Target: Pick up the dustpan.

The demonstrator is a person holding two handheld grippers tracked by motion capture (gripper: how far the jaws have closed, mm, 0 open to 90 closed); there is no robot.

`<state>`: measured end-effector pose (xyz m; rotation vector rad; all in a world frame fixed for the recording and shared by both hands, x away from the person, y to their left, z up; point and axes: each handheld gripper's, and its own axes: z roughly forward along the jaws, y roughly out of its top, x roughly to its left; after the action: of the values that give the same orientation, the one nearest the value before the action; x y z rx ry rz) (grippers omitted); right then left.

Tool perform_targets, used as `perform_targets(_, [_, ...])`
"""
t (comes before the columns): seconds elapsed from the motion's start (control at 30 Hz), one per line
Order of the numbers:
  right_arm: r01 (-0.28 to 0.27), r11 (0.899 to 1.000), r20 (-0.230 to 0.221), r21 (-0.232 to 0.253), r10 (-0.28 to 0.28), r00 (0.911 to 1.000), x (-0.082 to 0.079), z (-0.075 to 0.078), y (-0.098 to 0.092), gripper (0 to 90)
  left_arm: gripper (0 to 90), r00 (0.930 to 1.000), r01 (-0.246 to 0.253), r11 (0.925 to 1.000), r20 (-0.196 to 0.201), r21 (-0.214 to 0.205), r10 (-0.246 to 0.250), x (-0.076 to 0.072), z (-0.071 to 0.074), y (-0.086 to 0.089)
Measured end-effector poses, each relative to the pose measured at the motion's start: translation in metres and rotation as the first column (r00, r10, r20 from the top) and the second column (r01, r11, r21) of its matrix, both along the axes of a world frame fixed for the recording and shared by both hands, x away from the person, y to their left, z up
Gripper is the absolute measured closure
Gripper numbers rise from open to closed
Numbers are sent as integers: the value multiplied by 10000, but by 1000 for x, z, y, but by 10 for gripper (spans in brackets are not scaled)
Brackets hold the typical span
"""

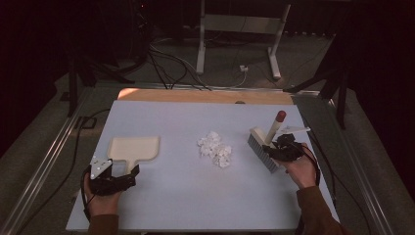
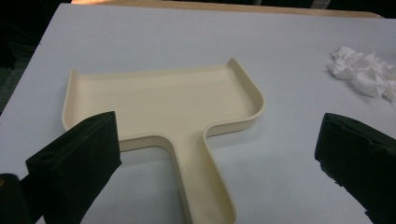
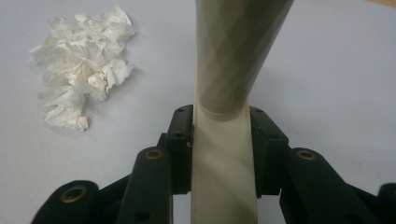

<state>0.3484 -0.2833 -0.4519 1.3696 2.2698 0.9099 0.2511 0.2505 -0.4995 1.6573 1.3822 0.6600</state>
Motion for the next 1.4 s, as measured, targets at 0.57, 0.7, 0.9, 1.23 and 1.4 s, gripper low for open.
perform_targets(0.57, [136,9995,-202,289,-130,9997,15,-9,6,668,25,9992,16,9999,-387,171,-9,3,0,-3])
perform_targets(0.7, [282,9993,-148,232,-279,9995,15,-9,5,671,51,9969,-82,9991,-779,414,115,5,1,-5])
perform_targets(0.9, [393,9985,-286,369,-382,9989,15,-8,4,671,73,9868,-365,9915,-1522,1250,555,12,-1,-15])
perform_targets(1.23, [318,9993,-212,210,-314,9993,13,-8,7,671,363,9609,-664,9783,-2517,1960,1156,26,-17,-23])
perform_targets(1.4, [349,9990,-245,264,-343,9991,13,-8,5,670,506,9522,-649,9779,-2808,1986,1202,27,-19,-21])
